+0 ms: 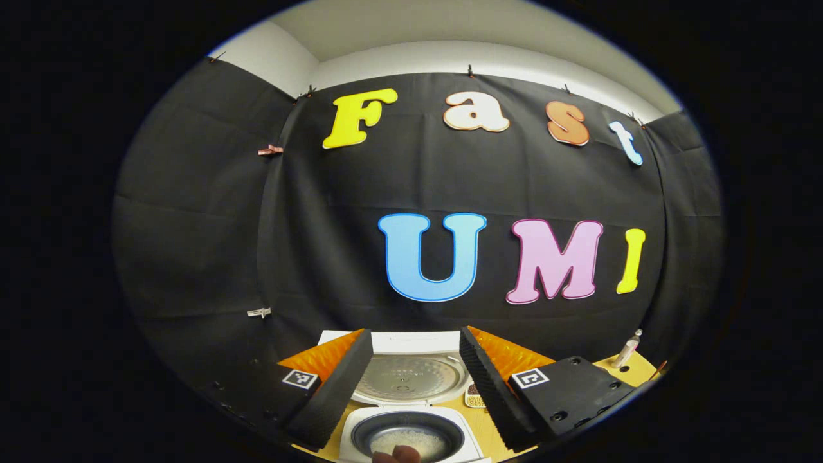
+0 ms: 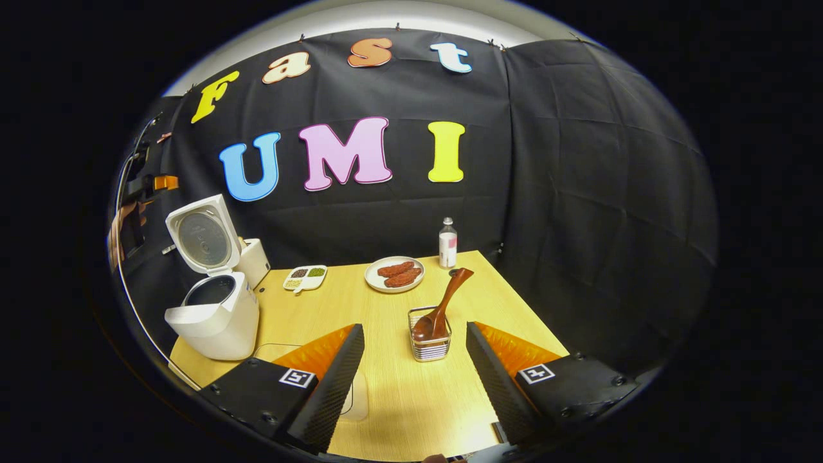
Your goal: Close the left gripper, press the button to open the rice cooker; take a wooden spoon from the chopstick holder with the right hand, scoop a spoonful of rice and pour it into the rice cooker, then put the wooden spoon back into the chopstick holder.
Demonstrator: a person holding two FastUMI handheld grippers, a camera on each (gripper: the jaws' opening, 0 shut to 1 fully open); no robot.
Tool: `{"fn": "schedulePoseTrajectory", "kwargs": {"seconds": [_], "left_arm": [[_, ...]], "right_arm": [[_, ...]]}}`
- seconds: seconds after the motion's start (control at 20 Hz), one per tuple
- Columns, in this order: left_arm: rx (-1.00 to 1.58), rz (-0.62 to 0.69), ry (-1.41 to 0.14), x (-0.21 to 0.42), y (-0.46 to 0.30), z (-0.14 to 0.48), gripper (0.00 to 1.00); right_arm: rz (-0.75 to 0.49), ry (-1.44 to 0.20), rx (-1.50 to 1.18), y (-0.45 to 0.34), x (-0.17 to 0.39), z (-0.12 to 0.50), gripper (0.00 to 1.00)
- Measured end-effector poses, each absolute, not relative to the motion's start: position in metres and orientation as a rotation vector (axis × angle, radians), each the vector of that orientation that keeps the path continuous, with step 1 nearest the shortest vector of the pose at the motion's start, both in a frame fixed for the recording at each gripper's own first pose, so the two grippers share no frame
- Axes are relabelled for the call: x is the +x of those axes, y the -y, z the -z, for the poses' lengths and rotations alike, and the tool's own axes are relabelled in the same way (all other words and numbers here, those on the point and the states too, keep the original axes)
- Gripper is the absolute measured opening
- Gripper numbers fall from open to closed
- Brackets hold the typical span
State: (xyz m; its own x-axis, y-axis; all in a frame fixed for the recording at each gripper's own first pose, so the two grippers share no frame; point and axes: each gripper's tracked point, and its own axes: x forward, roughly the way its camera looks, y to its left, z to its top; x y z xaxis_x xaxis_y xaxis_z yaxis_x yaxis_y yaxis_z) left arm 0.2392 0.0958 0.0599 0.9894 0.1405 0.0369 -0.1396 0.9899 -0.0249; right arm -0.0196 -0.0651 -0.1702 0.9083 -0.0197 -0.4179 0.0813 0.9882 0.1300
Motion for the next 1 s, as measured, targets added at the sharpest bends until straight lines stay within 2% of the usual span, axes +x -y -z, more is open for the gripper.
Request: {"fn": "schedulePoseTrajectory", "kwargs": {"seconds": [0.4,0.65,0.7,0.8,1.0], "left_arm": [[-0.026,-0.177,0.01,0.328,-0.126,-0.052,0.94],[-0.007,-0.18,-0.101,0.366,-0.134,-0.013,0.95],[-0.009,-0.19,-0.137,0.366,-0.136,0.0,0.94],[0.003,-0.195,-0.118,0.361,-0.132,-0.004,1.0],[-0.001,-0.199,-0.113,0.338,-0.126,0.0,1.0]], "right_arm": [[0.12,-0.448,0.135,0.076,-0.048,0.172,0.99],[0.159,-0.459,0.148,0.086,-0.065,0.178,0.99],[0.164,-0.46,0.152,0.087,-0.067,0.178,0.99],[0.171,-0.461,0.159,0.091,-0.069,0.179,0.99],[0.16,-0.456,0.173,0.088,-0.062,0.178,0.99]]}}
